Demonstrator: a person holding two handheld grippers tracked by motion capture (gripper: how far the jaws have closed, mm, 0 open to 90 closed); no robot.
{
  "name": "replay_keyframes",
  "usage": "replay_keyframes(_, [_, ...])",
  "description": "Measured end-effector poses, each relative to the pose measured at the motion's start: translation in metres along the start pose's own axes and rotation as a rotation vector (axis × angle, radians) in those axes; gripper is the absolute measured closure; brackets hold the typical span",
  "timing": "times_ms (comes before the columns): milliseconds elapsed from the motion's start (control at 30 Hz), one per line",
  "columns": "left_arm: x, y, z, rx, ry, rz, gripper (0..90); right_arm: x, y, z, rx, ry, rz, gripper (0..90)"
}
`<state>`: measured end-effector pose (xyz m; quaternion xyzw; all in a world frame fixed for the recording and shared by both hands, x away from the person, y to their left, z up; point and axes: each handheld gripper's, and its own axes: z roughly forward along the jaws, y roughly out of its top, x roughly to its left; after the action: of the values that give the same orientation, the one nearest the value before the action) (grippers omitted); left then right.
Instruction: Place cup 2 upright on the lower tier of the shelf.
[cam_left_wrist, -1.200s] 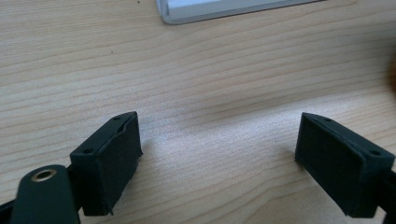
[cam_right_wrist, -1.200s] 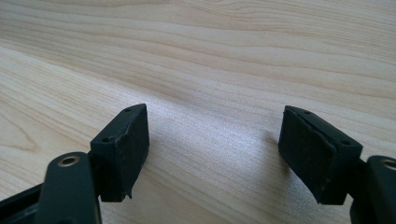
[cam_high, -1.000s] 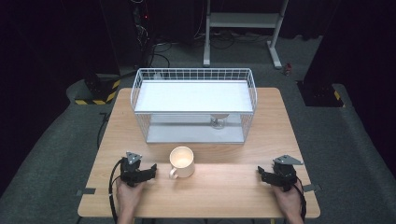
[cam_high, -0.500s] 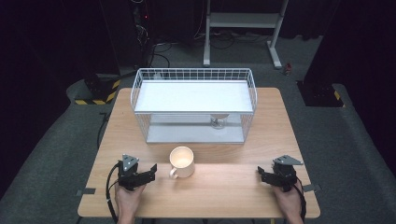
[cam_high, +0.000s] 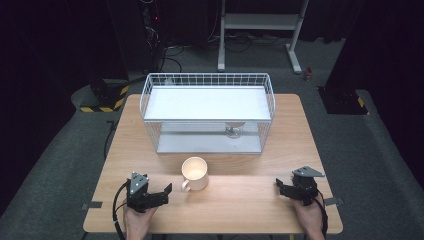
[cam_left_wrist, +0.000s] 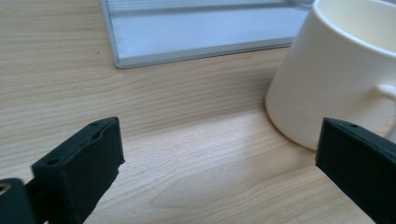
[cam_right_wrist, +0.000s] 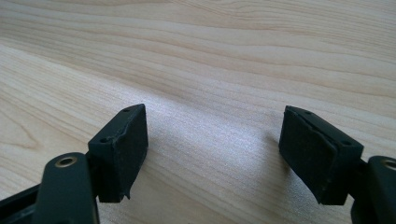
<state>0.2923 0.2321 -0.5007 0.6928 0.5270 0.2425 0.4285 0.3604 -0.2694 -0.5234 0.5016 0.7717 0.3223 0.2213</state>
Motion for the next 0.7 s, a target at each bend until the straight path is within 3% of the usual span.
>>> replay_keyframes(67, [0.0,0.0,-0.001,-0.012,-0.029,-0.023,0.1,0.0,0.0,0.0,0.0,0.0,0.0,23.9])
replay_keyframes(200, [-0.005,0.0,-0.003,-0.047,-0.035,-0.005,0.0,0.0,0.0,0.0,0.0,0.0,0.0,23.9])
replay_keyframes(267, [-0.008,0.0,-0.003,-0.047,-0.046,0.002,0.0,0.0,0.0,0.0,0.0,0.0,0.0,23.9])
replay_keyframes(400, [-0.01,-0.002,-0.002,-0.021,-0.08,-0.027,0.0,0.0,0.0,0.0,0.0,-0.002,0.001,23.9])
replay_keyframes(700, [-0.021,-0.005,-0.006,-0.042,-0.096,0.002,0.0,0.0,0.0,0.0,0.0,-0.002,0.001,23.9])
